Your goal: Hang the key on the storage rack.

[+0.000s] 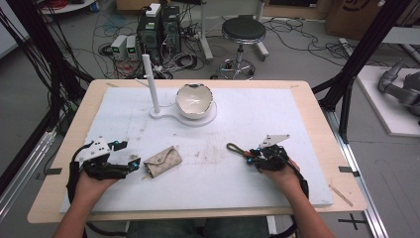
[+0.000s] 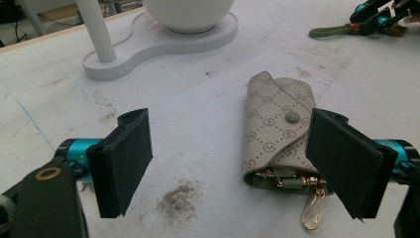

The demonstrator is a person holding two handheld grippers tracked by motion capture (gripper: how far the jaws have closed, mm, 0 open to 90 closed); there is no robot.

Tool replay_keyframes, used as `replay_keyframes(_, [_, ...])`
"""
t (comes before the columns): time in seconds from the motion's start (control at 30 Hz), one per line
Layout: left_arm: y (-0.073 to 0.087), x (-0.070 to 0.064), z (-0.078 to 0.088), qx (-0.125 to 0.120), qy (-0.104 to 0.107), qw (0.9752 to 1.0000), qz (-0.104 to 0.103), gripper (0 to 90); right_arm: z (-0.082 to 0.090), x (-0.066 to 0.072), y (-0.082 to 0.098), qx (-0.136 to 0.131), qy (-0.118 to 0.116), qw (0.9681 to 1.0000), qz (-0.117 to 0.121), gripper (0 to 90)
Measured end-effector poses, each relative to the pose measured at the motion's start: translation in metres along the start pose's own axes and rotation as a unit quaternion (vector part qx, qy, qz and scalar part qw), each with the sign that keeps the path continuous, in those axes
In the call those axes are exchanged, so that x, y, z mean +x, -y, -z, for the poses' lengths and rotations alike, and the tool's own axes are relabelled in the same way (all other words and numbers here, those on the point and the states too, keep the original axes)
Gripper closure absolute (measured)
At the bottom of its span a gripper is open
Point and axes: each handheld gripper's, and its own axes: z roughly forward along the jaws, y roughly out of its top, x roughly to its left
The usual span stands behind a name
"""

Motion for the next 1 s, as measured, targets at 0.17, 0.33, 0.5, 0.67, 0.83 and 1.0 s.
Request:
replay_keyframes(0.17, [-0.001,-0.001,0.001,-0.001,0.0,1.0,-0.002,18.3,0.001,0.001,-0.001,-0.001,0.002,1.0,0.005,71.8])
replay_keyframes(0.33, [-0.001,0.0,0.001,-0.005,0.0,1.0,0.0,18.3,0.005,0.0,-0.001,-0.016,0.004,0.9999,-0.002,72.5])
replay_keyframes(0.5, [-0.002,0.0,0.002,-0.008,-0.002,1.0,0.002,18.3,0.017,0.002,-0.006,-0.051,0.003,0.9987,-0.008,72.5])
replay_keyframes(0.67, [-0.002,-0.001,0.003,-0.011,-0.001,0.9999,0.002,18.3,0.028,0.007,-0.02,-0.081,0.003,0.9967,0.0,72.4])
replay_keyframes(0.83, [-0.002,-0.004,0.005,-0.014,-0.002,0.9999,0.002,18.3,0.034,0.012,-0.042,-0.106,0.004,0.9943,0.012,72.4])
replay_keyframes(1.0, [-0.004,-0.005,0.005,-0.016,-0.001,0.9999,-0.001,18.3,0.036,0.017,-0.069,-0.124,0.0,0.9919,0.029,72.4])
